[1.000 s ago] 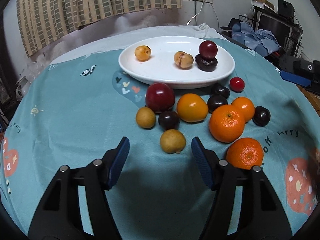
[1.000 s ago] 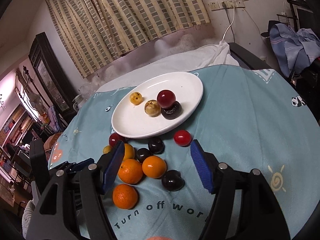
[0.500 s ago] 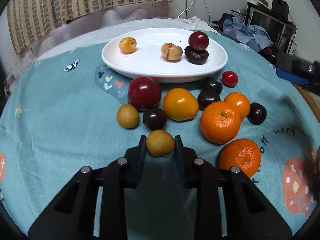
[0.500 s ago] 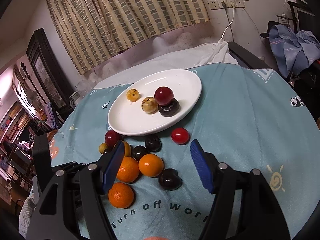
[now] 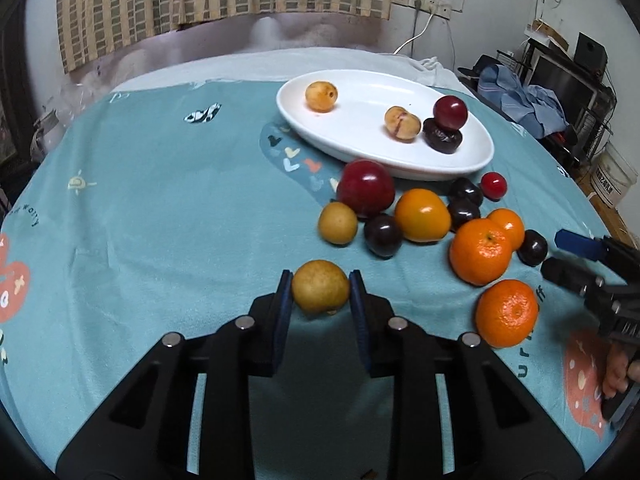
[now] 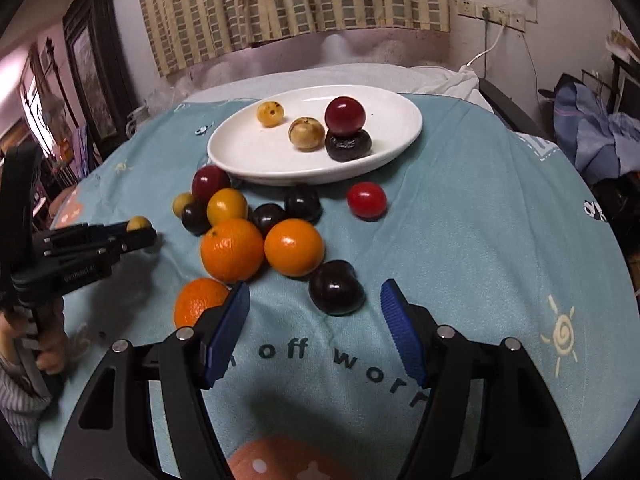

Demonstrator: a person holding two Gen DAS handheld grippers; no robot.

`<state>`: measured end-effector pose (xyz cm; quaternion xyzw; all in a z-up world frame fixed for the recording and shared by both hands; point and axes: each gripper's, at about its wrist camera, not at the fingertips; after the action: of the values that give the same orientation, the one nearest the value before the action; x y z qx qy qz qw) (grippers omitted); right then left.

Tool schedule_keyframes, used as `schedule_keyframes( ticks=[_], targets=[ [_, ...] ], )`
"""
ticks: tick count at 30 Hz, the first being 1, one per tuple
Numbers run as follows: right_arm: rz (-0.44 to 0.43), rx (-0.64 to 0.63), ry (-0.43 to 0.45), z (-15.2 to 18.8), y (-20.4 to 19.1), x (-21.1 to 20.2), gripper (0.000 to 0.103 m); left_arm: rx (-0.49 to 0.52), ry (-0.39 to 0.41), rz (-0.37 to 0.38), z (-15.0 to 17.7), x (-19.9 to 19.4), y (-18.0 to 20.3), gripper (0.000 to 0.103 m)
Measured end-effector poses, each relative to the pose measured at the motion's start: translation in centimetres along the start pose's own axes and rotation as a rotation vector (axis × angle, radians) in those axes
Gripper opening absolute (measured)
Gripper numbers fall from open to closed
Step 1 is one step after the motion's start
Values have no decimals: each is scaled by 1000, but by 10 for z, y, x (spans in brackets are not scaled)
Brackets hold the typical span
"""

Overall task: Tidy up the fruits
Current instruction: 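Grasp a small loquat with the left tool while the right tool grasps a dark plum, then place the loquat and dark plum on the plate, opening both tools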

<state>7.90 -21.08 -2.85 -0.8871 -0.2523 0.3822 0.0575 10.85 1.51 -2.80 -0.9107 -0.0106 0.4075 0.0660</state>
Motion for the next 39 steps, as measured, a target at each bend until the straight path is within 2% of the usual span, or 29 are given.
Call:
schedule_keyframes(
  ticks=[5,7,14,17,19,22,25,28,31,33,39],
  targets=[
    [18,1,8,1,7,1,57,27,12,6,0,-2,7,29],
    [17,0,0,1,8,4,49,36,13,8,1,-2,9,29],
    [23,-14,-29,2,7,12,47,71,-9,14,5,4,18,29],
    [16,16,-47,1,14,16,42,83,-19,14,6,7,21,29],
    [10,36,-49,2,18,17,33,89,-23,11,6,10,23,29],
    [2,30,-44,1,17,15,31,89,-20,10,7,10,23,29],
    [-4,14,-17,-1,12,8,31,79,-2,14,6,6,22,29],
    [-16,36,55,-6,15,-11,31,63,43,13,1,-6,21,29],
    [-43,71,127,-20,21,-30,31,39,78,32,-19,-17,19,29],
    [-53,74,138,-36,23,-32,31,45,98,17,-41,-18,23,29],
    [-53,101,163,-103,40,-14,31,27,105,40,-100,3,41,29]
  ],
)
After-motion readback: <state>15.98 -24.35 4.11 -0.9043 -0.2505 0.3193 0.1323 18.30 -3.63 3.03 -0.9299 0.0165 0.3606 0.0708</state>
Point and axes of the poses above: each gripper's, at about its wrist camera, not at the fingertips, and x roughly the way its jaws point, y to its right, z to its underside, and after that the axes turned 14 degrees about -z, right-handed
